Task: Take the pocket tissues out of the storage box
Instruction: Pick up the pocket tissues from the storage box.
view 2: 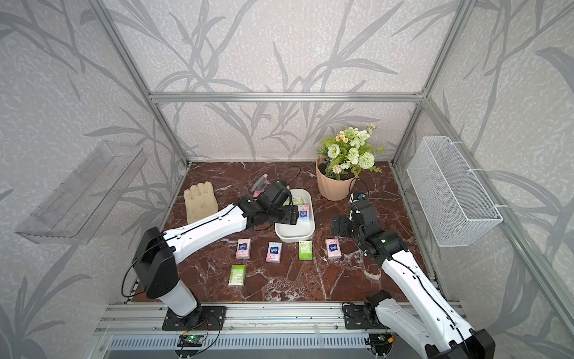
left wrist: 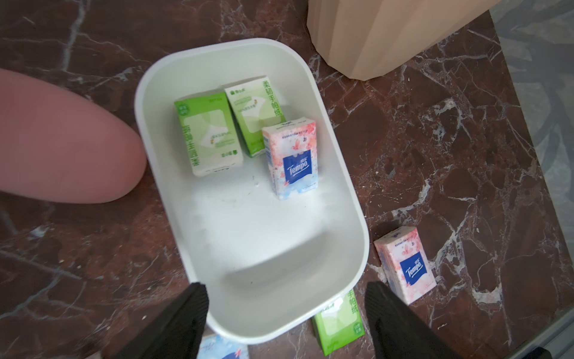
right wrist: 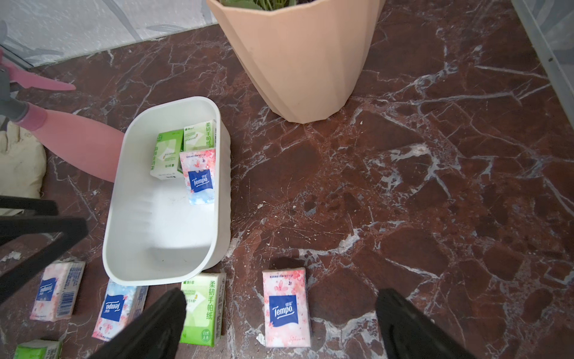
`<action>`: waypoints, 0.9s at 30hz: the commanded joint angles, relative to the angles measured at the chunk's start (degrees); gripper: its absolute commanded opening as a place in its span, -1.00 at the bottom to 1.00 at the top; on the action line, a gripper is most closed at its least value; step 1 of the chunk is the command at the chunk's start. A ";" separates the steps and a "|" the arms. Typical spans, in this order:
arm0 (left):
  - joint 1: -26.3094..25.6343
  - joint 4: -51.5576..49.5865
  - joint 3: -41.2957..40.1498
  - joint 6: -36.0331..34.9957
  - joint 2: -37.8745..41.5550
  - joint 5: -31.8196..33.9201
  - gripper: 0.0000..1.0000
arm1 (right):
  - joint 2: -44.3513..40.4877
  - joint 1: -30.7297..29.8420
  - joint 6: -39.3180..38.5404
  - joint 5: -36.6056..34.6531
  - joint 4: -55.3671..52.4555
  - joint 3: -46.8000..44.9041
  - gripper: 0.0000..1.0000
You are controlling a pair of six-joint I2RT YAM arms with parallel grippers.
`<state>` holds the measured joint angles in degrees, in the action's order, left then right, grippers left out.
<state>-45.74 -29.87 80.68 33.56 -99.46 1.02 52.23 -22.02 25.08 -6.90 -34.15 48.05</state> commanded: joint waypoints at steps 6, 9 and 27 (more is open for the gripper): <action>3.05 6.41 3.45 2.05 -10.43 -5.30 0.48 | -1.74 0.20 1.47 1.01 0.97 -0.58 0.98; 4.49 10.30 2.47 2.05 -12.86 -8.41 0.46 | -2.42 0.22 1.31 0.90 1.09 -0.94 0.98; 7.79 19.08 4.07 0.25 -21.83 -20.49 0.32 | -3.63 0.14 -1.35 -0.75 0.73 -1.21 0.98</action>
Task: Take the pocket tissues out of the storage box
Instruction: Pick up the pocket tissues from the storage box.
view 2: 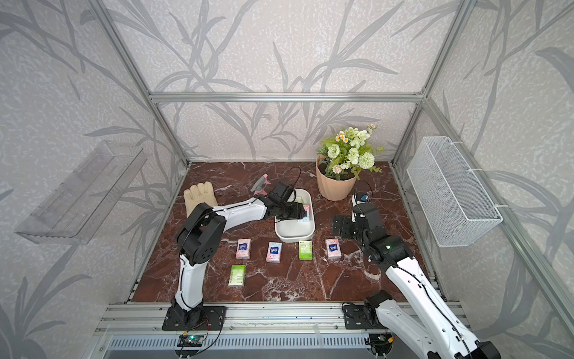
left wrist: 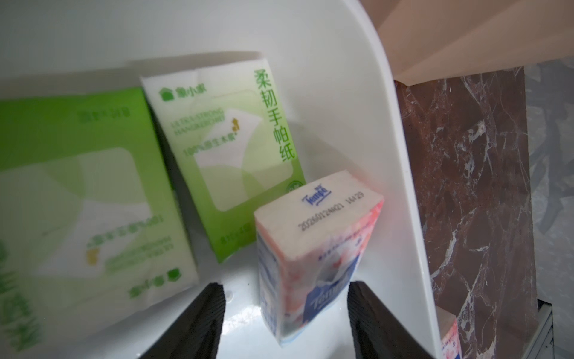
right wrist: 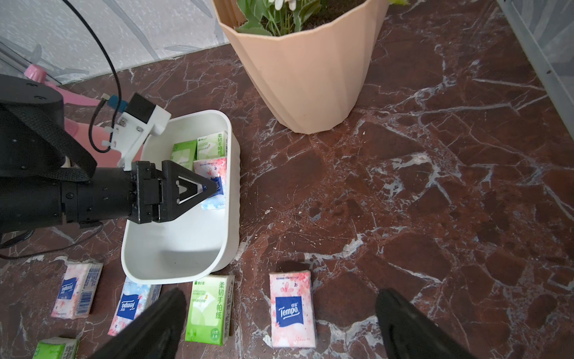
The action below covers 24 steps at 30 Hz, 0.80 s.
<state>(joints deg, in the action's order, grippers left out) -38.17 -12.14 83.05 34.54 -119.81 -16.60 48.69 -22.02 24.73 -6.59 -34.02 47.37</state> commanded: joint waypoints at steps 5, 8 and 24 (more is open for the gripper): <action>0.45 0.25 3.44 -1.17 -3.38 -3.44 0.19 | 0.53 0.22 -1.39 -1.20 0.71 -0.18 0.98; 0.49 -0.49 4.05 -1.63 -3.76 -3.61 0.06 | 0.78 0.22 -1.44 -1.15 1.04 -0.09 0.98; 0.56 -3.21 1.04 -3.66 2.80 -1.57 -0.48 | 1.06 0.19 -1.17 -0.36 1.18 -0.61 0.98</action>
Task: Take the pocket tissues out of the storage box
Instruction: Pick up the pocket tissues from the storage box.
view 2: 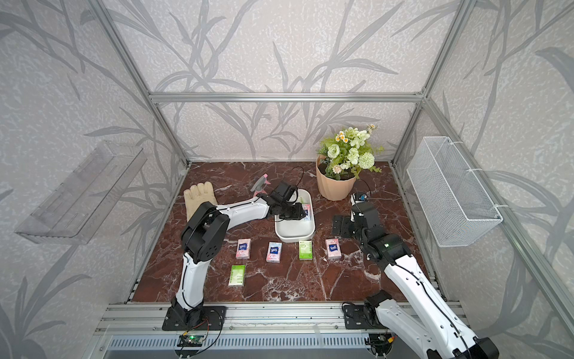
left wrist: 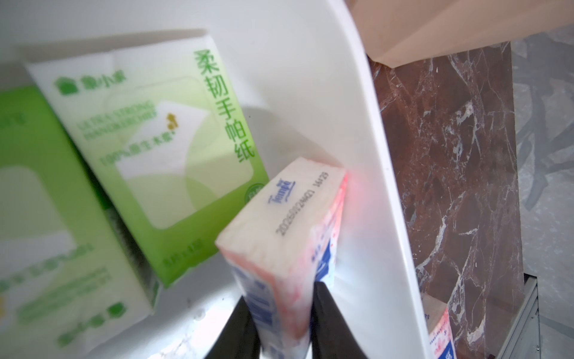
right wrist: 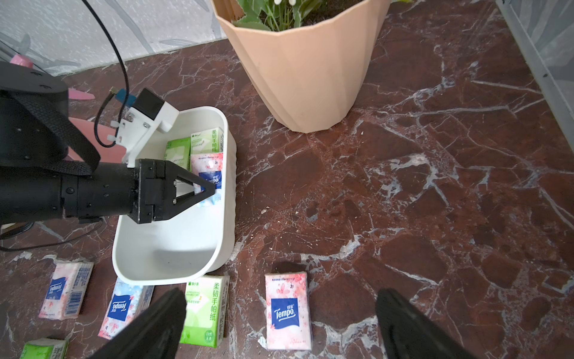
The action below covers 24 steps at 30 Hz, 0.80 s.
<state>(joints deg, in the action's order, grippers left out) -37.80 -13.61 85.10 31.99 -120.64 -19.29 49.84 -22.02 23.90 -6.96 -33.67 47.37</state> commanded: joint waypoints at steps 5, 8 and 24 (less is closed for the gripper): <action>0.14 -2.10 -2.88 -0.80 7.20 1.27 -0.58 | -0.01 0.22 -0.45 0.52 1.01 -0.79 0.98; 0.10 -2.77 -4.42 -0.43 10.41 1.21 -0.59 | 0.16 0.21 -0.59 0.80 1.06 -0.87 0.98; 0.03 -16.47 -22.23 1.69 39.07 -0.65 -0.60 | 0.39 0.23 -0.13 3.29 2.72 -2.35 0.98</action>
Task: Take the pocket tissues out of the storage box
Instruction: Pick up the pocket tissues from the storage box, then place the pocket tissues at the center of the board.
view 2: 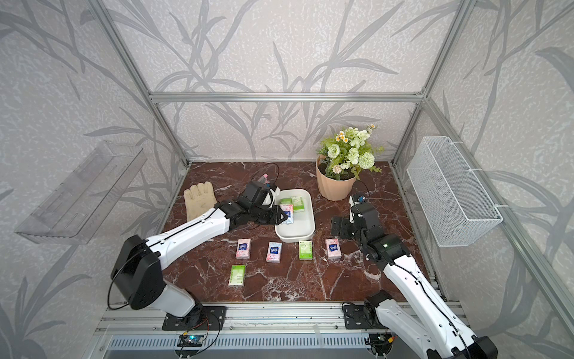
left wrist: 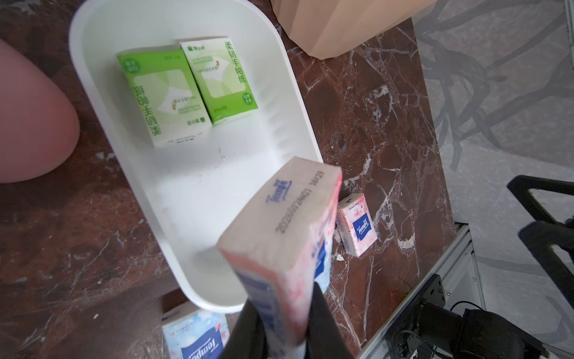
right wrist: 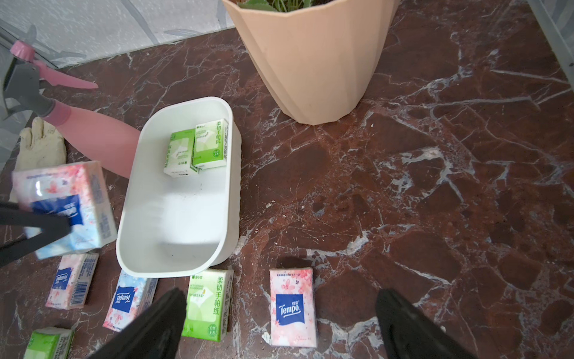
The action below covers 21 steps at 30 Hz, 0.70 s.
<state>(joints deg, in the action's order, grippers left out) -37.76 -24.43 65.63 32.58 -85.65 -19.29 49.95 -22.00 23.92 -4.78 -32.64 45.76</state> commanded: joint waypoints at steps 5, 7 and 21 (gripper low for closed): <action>0.01 -11.19 -7.91 2.69 11.64 -1.98 -0.62 | 0.74 0.22 -0.48 1.86 1.92 -0.65 0.98; 0.03 -12.91 -9.20 3.56 13.75 -3.25 -0.62 | 0.92 0.25 -0.78 2.07 1.90 -0.51 0.98; -0.48 -8.31 -24.46 12.43 20.17 -14.38 -0.62 | 4.73 0.31 -3.85 3.59 2.13 2.73 0.98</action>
<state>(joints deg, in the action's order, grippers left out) -37.98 -34.89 43.57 43.20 -66.19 -31.64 53.84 -21.96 21.54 -1.83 -31.46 46.22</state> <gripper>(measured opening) 0.192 0.992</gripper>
